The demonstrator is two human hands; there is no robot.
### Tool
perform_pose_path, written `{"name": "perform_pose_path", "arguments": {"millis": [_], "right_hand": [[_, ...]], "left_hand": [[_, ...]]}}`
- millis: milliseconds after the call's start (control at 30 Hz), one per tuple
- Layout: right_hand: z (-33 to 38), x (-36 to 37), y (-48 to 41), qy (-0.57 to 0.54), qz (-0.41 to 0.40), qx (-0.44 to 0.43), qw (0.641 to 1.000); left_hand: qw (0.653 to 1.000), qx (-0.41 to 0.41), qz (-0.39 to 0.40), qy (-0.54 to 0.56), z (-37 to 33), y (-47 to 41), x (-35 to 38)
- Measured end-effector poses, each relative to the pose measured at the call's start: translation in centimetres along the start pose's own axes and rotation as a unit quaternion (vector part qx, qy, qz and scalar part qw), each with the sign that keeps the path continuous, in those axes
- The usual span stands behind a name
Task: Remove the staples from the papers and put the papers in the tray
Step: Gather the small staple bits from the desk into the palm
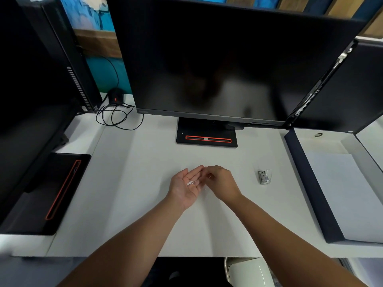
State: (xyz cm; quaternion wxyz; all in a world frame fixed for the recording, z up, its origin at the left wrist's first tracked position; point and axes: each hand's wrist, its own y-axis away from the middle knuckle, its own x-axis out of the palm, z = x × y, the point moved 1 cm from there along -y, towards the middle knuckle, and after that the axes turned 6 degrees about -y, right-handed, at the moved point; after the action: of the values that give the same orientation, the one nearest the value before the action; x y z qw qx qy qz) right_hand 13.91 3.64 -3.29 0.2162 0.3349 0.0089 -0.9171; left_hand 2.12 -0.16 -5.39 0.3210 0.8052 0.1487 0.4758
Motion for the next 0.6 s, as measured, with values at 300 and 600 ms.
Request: {"name": "perform_pose_path", "arguments": {"millis": [300, 600], "right_hand": [[-3.5, -0.9, 1.2, -0.002, -0.065, 0.023, 0.998], [-6.5, 1.4, 4.6, 0.25, -0.023, -0.037, 0.967]], "left_hand": [[0.999, 0.025, 0.001, 0.026, -1.3, 0.2, -1.3], [0.997, 0.068, 0.0, 0.042, -2.9, 0.6, -1.8]]}}
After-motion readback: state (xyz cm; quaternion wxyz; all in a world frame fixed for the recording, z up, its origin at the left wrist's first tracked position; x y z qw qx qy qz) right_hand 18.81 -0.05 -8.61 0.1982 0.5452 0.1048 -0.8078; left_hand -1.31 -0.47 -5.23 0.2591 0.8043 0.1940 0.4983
